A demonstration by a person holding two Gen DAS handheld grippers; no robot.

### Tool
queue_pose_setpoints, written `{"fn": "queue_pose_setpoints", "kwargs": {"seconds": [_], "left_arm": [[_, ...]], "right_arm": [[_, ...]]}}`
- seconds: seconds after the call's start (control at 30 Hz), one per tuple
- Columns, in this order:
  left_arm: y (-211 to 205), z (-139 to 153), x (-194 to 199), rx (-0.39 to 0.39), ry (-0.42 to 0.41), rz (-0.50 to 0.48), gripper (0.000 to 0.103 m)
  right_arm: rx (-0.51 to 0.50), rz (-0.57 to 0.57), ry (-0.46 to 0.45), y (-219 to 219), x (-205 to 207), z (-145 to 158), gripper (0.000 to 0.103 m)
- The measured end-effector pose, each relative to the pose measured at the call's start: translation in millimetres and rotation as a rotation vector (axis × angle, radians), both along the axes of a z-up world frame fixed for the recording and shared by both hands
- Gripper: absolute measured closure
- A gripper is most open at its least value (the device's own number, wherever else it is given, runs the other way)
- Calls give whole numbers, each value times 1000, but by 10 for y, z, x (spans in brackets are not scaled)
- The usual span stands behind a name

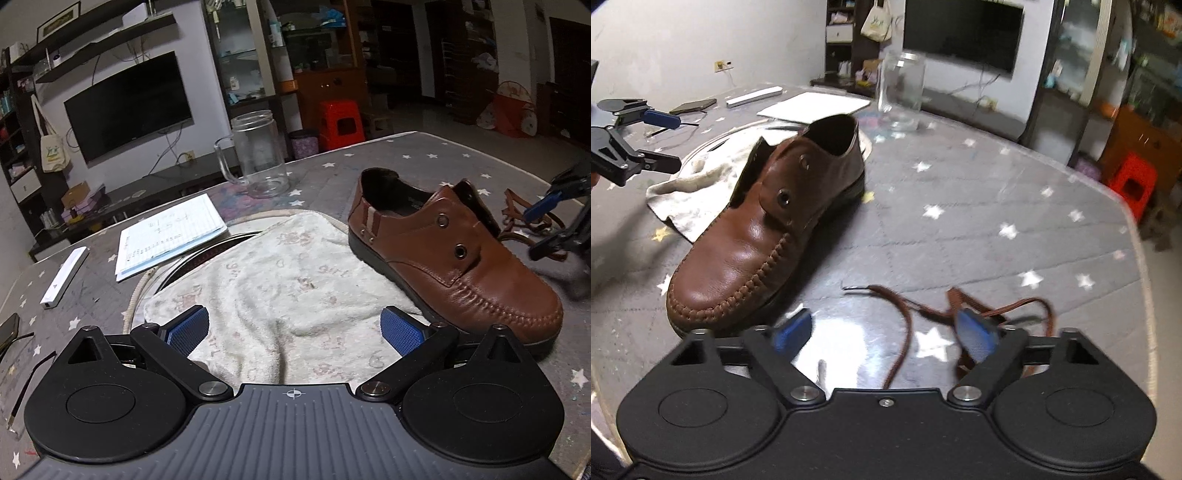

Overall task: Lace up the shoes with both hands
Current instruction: 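Grasp the brown shoelace end with the right gripper while the left tool approaches the shoe, then grasp the brown shoe's eyelet flap with the left gripper and lift the shoe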

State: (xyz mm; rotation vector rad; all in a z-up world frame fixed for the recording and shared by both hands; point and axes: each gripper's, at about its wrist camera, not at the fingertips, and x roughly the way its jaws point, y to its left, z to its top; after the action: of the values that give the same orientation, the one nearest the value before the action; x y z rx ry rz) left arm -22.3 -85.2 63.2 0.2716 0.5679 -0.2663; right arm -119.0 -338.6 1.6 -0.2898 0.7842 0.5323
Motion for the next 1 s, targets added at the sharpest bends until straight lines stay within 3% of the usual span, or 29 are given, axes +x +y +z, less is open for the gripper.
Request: {"fn": "queue_pose_setpoints", "kwargs": {"seconds": [0.07,0.17,0.27,0.33,0.47,0.63,0.67,0.9,1.0], "left_arm": [[-36,27,-6,1,3,-19,4],[-106,70,0,-2,8,-53,9],[-202,127,0,-21,14,-108,12],[-277,157,-8,-38,21,-151,13],[-471,184,-35,-16,25,-234,15],[-711,177,-45,14,50,-326,22],[-743,175,-42,19,52,-337,23],[-1050,197,-59,55,41,-468,31],[-1163,201,-67,90,31,-525,39]], "right_arm": [[20,-14,24,-37,62,-33,35],[57,-29,66,-106,157,-74,51],[99,-32,95,-155,234,-93,54],[100,-18,94,-133,268,-100,54],[91,-10,98,-86,329,-108,75],[33,34,69,-11,301,-120,88],[30,39,67,-13,301,-120,96],[-3,56,-28,32,163,-63,101],[1,63,-69,44,87,26,101]]}}
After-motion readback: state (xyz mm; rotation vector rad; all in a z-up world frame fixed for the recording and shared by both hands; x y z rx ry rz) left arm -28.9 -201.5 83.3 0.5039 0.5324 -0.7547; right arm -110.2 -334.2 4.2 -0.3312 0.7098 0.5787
